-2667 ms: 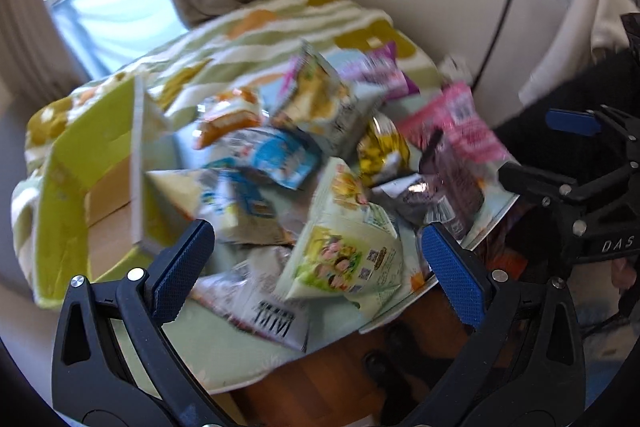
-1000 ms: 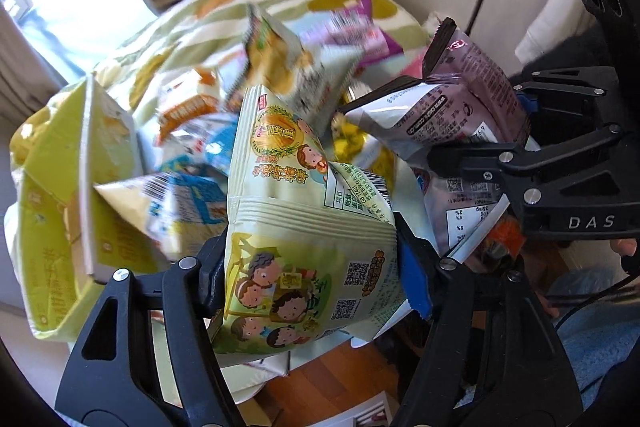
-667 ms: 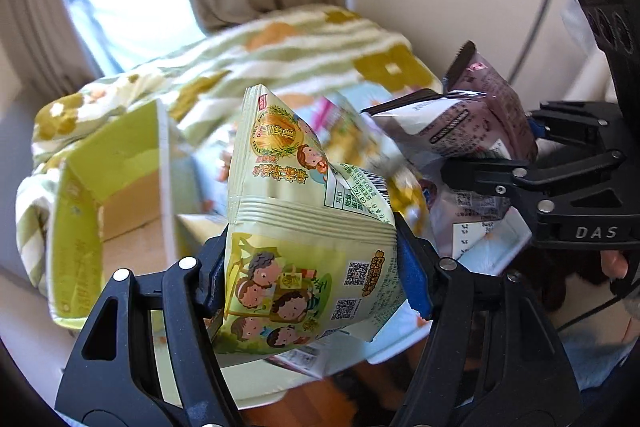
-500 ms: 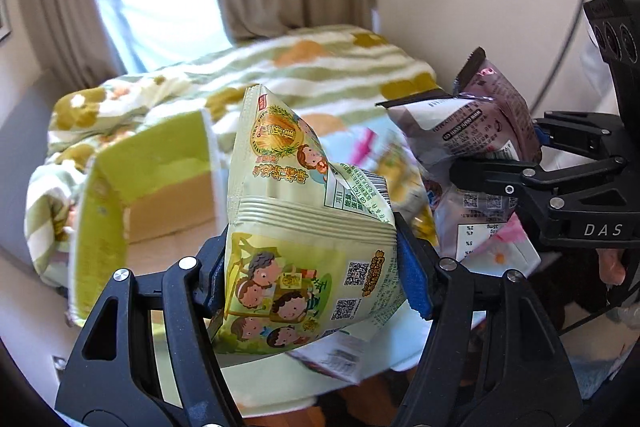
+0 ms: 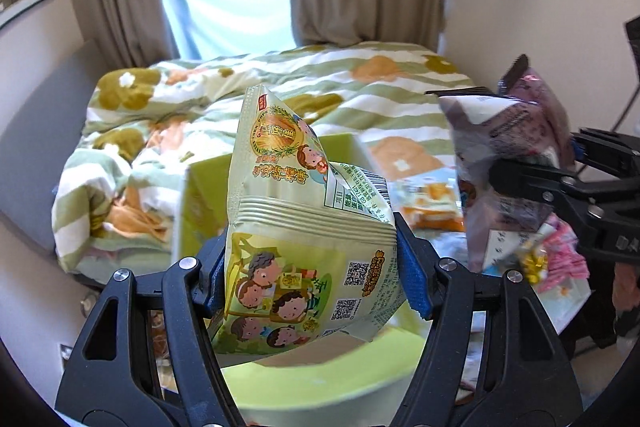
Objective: Organize snacks
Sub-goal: 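Carry both bags into the cardboard box and open both tools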
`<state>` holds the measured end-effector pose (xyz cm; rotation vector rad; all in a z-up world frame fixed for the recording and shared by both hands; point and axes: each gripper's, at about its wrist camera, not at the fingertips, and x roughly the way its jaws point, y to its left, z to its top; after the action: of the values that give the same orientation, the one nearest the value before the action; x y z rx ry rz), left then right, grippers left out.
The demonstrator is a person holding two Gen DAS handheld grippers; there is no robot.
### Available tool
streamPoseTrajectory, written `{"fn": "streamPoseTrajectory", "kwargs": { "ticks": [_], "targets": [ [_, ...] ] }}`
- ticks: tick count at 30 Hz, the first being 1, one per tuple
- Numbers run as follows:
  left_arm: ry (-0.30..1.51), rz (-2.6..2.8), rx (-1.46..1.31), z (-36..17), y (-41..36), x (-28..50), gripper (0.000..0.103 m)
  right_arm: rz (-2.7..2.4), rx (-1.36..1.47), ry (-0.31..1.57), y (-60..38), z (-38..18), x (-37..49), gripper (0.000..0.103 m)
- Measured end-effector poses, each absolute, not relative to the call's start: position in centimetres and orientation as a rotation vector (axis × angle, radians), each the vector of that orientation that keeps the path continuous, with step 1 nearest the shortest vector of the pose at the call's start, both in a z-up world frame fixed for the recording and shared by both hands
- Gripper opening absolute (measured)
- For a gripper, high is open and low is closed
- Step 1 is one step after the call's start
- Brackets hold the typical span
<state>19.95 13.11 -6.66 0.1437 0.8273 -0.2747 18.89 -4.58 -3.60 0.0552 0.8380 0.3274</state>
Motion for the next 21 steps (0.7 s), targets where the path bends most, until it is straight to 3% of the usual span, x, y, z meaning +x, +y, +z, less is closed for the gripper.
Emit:
{"fn": "streamPoseTrajectory", "kwargs": {
  "ticks": [10,11,14,15,21],
  "targets": [
    [0.983,-0.335,0.102,-12.6,18.4,29.9,0.066,0.241,0.128,0.942,0.4,-6.5,25.7,0.048],
    [0.999,-0.343,0.102,-13.4,18.5,30.6,0.068,0.231,0.136,0.955,0.7,-6.9,26.2,0.048],
    [1.036,-0.357,0.094,-15.3,19.0,32.0,0.099,0.208,0.153,0.985,1.1,-8.0,27.2,0.048],
    [1.036,-0.355,0.09,-15.6,19.2,32.3,0.103,0.202,0.152,0.995,1.1,-8.3,27.4,0.048],
    [1.066,-0.346,0.064,-16.7,20.9,31.9,0.103,0.178,0.141,1.022,2.1,-9.3,28.3,0.048]
  ]
}}
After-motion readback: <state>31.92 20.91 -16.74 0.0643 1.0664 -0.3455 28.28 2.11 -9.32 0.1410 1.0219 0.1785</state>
